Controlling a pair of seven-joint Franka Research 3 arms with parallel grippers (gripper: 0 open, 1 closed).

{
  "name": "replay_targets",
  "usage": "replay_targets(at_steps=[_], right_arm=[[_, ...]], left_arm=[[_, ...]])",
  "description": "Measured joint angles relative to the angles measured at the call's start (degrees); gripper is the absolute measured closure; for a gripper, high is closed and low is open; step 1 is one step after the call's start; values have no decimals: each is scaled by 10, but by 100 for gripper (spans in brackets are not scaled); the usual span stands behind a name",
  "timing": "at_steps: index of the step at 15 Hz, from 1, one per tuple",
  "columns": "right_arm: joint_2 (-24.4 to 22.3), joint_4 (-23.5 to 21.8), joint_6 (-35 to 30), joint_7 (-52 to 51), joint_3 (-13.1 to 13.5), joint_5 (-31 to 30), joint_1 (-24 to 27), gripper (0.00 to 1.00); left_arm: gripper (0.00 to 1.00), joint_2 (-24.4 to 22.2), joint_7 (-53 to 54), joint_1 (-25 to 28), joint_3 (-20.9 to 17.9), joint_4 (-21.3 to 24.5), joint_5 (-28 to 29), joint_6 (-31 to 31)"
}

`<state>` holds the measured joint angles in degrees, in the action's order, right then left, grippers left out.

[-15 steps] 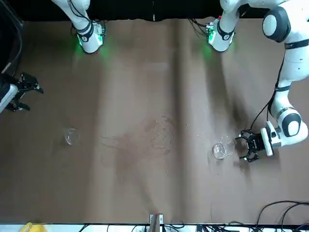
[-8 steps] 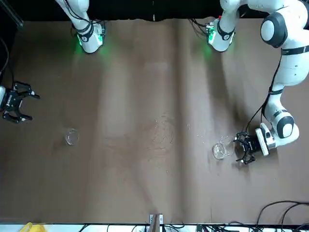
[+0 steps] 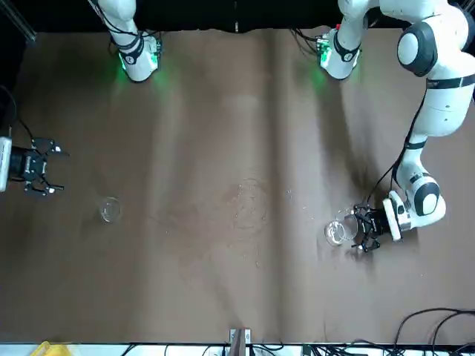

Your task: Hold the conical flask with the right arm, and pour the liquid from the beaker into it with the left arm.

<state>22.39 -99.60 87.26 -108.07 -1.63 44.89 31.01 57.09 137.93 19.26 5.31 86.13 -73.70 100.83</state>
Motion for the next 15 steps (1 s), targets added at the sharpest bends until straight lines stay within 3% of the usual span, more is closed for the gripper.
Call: replay_targets(at_steps=[5, 9, 15], right_arm=[[78, 3, -12, -125, -1, 62, 21, 0], [106, 4, -17, -192, -2, 109, 21, 1], [146, 8, -19, -268, -5, 124, 22, 4]], left_arm=[[0, 8, 0, 0, 2, 0, -4, -8], [0, 10, 0, -3, 4, 0, -5, -10], [0, 12, 1, -18, 6, 0, -18, -11]])
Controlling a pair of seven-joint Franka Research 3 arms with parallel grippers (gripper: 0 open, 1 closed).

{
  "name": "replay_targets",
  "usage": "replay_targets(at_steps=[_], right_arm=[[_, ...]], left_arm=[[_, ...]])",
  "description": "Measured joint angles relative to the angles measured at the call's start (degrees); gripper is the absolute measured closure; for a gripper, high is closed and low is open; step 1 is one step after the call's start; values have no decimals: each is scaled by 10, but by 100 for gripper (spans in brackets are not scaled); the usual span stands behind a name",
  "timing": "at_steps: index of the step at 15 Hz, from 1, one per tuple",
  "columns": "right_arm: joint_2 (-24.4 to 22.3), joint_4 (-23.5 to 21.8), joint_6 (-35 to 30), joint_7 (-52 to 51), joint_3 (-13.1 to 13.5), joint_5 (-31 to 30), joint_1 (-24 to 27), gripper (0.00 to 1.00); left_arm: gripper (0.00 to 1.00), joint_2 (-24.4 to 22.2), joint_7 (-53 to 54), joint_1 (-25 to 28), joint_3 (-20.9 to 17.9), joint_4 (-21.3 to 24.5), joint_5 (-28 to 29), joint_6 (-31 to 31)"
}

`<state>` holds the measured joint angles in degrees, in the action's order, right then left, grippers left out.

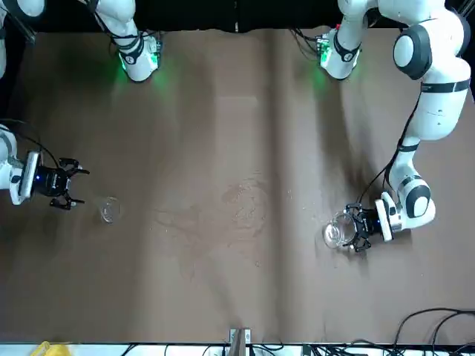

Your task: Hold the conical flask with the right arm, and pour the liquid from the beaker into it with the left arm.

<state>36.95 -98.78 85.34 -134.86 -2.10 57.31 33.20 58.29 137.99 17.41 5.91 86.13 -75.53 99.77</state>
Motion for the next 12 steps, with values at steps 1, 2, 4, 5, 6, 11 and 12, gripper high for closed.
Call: replay_targets(at_steps=[1, 2, 4, 5, 6, 11, 12], right_arm=[[3, 2, 0, -8, -1, 0, 0, 5], [8, 3, 0, -17, -1, 0, 0, 6], [19, 6, 0, -35, -2, 7, 0, 6], [26, 7, 0, -44, -2, 13, 0, 6], [34, 7, 0, -54, -2, 19, 0, 6], [60, 9, 0, -75, -2, 37, 0, 7], [62, 9, -1, -78, -3, 37, 0, 7]], left_arm=[[0, 1, 0, -1, 0, 0, -1, 0], [0, 3, 1, -2, 0, 0, -4, 0], [0, 6, 7, -4, 0, 0, -10, 0], [0, 7, 9, -5, 0, 0, -13, 0], [0, 8, 10, -7, 0, 0, -19, 0], [0, 11, 14, -25, 1, 0, -44, 0], [0, 11, 20, -28, 1, 0, -45, 0]])
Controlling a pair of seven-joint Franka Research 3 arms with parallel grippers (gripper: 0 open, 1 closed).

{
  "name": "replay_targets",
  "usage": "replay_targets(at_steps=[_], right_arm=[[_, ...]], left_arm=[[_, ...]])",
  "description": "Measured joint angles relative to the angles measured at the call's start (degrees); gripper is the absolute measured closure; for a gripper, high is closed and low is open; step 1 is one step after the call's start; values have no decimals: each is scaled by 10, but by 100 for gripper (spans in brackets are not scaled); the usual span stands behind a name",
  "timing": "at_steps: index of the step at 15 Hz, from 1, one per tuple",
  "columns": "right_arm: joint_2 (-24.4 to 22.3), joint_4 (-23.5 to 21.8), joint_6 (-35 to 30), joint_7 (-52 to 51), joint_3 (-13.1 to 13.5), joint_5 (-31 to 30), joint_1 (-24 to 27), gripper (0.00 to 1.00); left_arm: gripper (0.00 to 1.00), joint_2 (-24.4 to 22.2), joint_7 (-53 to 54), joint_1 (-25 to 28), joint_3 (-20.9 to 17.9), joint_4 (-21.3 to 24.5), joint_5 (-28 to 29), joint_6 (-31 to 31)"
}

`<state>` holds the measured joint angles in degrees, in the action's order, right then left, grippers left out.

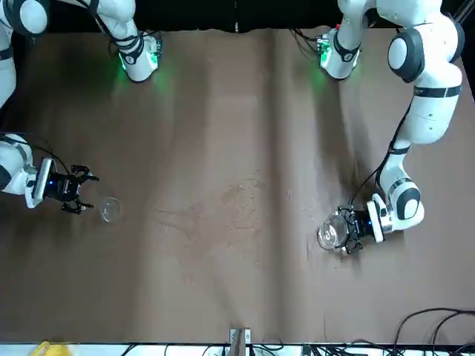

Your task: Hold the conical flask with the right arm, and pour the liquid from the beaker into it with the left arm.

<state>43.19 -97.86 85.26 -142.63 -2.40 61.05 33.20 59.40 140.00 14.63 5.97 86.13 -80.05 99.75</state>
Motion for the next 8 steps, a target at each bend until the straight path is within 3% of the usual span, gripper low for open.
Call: replay_targets(at_steps=[5, 8], right_arm=[[16, 1, -5, -28, -8, 7, -4, 10], [21, 2, -10, -29, -10, 7, -9, 19]], left_arm=[[0, 6, 41, -2, 0, 0, -7, 0], [0, 8, 45, -3, 0, 0, -46, 0]])
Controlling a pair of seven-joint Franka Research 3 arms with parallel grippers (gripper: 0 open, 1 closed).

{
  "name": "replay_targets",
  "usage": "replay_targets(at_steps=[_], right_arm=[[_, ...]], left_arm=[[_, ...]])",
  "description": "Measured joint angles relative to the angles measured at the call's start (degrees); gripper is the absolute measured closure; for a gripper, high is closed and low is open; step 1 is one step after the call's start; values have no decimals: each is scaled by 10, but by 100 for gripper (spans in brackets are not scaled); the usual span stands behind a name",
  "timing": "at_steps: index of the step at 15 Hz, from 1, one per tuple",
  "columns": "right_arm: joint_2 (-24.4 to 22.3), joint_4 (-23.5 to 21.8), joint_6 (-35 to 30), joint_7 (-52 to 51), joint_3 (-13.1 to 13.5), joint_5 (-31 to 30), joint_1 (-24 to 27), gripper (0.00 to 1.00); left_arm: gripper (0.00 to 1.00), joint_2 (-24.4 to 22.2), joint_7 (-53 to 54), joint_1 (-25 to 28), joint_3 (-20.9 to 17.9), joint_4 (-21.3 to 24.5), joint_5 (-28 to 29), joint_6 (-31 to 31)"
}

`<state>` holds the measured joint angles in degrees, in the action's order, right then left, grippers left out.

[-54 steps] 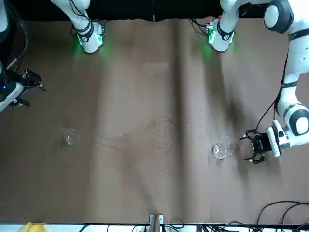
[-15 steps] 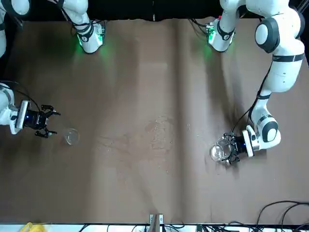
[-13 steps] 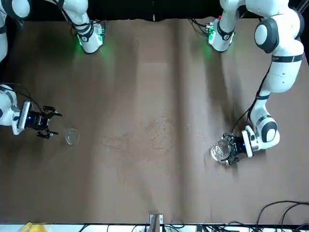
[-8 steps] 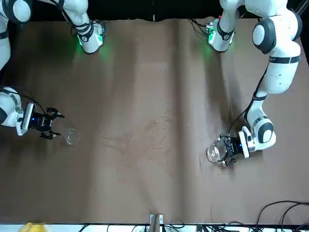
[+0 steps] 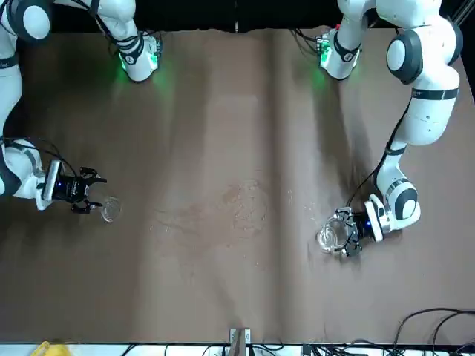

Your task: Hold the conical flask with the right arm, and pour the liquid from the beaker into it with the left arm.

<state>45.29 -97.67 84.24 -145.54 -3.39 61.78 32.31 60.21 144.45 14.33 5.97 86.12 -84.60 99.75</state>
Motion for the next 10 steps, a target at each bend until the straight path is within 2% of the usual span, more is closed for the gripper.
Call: replay_targets(at_steps=[1, 6, 7, 10], right_arm=[[2, 1, -1, 0, 0, 0, 0, 20], [4, 16, -1, 0, 0, 1, 0, 33], [5, 21, -1, 0, 0, 1, 0, 41], [11, 36, -1, 3, 0, 2, -1, 45]], left_arm=[[0, 0, 0, -2, 0, 0, -20, 0], [0, 2, 0, -8, 0, 0, -25, 1], [0, 2, 0, -9, 0, 0, -26, 1], [0, 3, 0, -10, 0, 0, -30, 1]])
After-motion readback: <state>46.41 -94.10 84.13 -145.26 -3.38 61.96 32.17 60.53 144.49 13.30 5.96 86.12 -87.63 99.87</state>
